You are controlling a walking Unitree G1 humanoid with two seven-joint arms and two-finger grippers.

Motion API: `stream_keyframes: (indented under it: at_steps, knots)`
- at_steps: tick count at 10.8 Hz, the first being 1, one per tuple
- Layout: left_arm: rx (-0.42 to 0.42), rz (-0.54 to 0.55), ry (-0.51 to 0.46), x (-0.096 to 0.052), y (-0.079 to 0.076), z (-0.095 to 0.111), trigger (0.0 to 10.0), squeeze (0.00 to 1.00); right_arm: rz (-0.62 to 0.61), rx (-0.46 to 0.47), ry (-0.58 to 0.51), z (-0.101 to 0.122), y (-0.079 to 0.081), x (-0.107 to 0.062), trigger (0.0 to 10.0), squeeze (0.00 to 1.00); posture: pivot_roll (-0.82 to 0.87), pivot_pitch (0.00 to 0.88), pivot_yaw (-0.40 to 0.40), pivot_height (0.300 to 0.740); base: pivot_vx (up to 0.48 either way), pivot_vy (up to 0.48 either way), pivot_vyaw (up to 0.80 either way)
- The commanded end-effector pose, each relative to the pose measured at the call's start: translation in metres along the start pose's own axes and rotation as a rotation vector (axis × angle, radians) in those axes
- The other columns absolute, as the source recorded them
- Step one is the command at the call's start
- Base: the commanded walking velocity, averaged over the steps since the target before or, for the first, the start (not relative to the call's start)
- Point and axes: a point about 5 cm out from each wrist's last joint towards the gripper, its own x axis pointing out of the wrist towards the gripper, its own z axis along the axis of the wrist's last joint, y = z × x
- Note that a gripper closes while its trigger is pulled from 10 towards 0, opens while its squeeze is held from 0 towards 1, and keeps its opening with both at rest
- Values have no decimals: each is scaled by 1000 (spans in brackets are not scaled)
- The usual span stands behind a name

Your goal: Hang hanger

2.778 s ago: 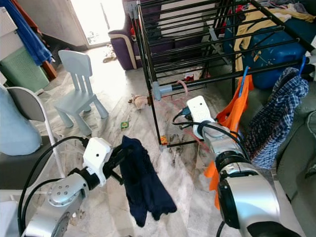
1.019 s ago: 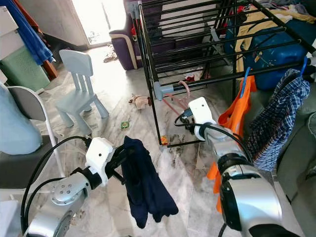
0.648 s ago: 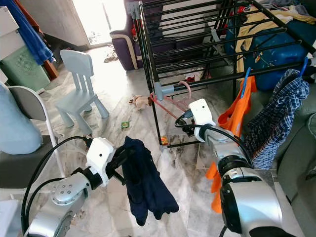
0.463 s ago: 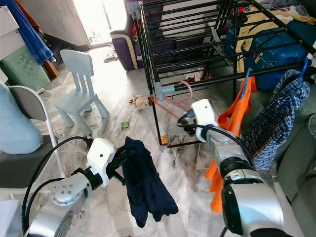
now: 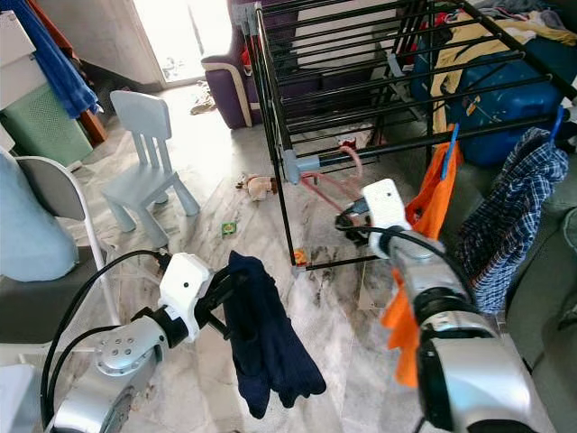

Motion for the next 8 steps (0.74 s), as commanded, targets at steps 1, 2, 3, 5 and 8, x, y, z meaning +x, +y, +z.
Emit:
stream_keyframes:
  at_steps: [1, 2, 3, 5, 8]
  knots:
    - [13, 15, -1, -2, 2, 0, 10000, 0, 20, 18, 97, -22, 2, -4, 10000, 0, -10, 0, 133, 740, 0, 0, 0]
    - [13, 10, 2, -2, 1, -1, 10000, 0, 30, 24, 106, -25, 2, -6, 10000, 0, -13, 0, 135, 740, 0, 0, 0]
    - [14, 6, 3, -1, 1, -1, 10000, 0, 38, 40, 132, -31, 4, -7, 10000, 1000, -16, 0, 138, 740, 0, 0, 0]
    - [20, 4, 4, 1, 1, -1, 10000, 0, -45, 53, 117, -33, 1, -7, 10000, 1000, -18, 0, 140, 740, 0, 0, 0]
    - [20, 8, 6, 0, 1, -2, 10000, 0, -171, 123, 3, -27, 5, -5, 10000, 1000, -19, 0, 137, 740, 0, 0, 0]
